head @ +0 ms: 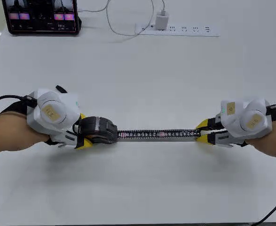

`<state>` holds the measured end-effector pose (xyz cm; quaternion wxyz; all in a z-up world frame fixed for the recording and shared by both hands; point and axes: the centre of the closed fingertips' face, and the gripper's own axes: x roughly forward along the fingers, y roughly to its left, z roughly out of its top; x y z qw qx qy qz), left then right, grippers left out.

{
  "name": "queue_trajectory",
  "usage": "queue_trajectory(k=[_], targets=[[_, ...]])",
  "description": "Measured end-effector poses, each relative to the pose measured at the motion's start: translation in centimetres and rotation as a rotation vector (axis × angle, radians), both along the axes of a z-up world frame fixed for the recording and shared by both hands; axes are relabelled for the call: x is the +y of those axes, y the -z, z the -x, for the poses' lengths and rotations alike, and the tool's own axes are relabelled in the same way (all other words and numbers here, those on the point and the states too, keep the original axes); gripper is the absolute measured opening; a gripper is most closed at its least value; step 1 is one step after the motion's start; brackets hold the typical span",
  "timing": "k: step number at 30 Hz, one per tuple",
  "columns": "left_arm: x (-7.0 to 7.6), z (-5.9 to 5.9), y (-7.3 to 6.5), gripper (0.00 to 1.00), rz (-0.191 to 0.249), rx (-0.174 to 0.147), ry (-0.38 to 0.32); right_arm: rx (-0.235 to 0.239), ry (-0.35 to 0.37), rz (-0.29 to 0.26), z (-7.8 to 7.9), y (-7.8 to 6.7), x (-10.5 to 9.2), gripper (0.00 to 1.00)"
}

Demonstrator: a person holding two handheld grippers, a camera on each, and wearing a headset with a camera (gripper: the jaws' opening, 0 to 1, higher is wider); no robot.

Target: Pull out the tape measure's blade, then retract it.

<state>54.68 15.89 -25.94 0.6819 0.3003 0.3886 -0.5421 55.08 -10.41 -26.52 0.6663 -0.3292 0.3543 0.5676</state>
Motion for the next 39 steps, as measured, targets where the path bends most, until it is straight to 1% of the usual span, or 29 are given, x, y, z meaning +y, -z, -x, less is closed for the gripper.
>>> queue_trajectory(k=[10, 15, 22, 24, 27, 30, 32, 35, 39], targets=[[0.0, 0.0, 0.0, 0.29, -0.001, -0.004, 0.002, 0.002, 0.008, 0.023, 0.0, -0.2, -1.2, 0.08], [-0.1, 0.0, 0.0, 0.29, -0.002, -0.004, 0.004, 0.006, 0.012, 0.028, 0.1, -0.2, -1.5, 0.08], [-0.1, 0.0, 0.0, 0.29, -0.005, -0.006, 0.003, 0.012, 0.016, 0.034, 0.1, -0.2, -1.6, 0.08], [-0.2, -0.1, 0.0, 0.29, 0.000, -0.004, -0.005, 0.019, 0.020, 0.035, 0.1, -0.2, -1.5, 0.08], [-0.2, -0.1, 0.0, 0.29, -0.006, -0.007, -0.004, 0.034, 0.024, 0.038, 0.0, -0.1, -1.5, 0.09], [-0.2, -0.1, 0.0, 0.29, -0.002, -0.002, -0.011, 0.048, 0.019, 0.043, -0.1, -0.1, -1.5, 0.09], [-0.2, -0.1, 0.0, 0.29, -0.004, -0.001, -0.015, 0.049, 0.007, 0.047, -0.1, 0.0, -1.5, 0.09], [-0.2, -0.1, 0.0, 0.29, -0.019, -0.005, -0.010, 0.048, 0.001, 0.051, -0.1, 0.0, -1.5, 0.10], [-0.2, -0.1, 0.0, 0.29, -0.012, -0.001, -0.010, 0.051, 0.001, 0.052, 0.0, -0.1, -1.5, 0.10]])
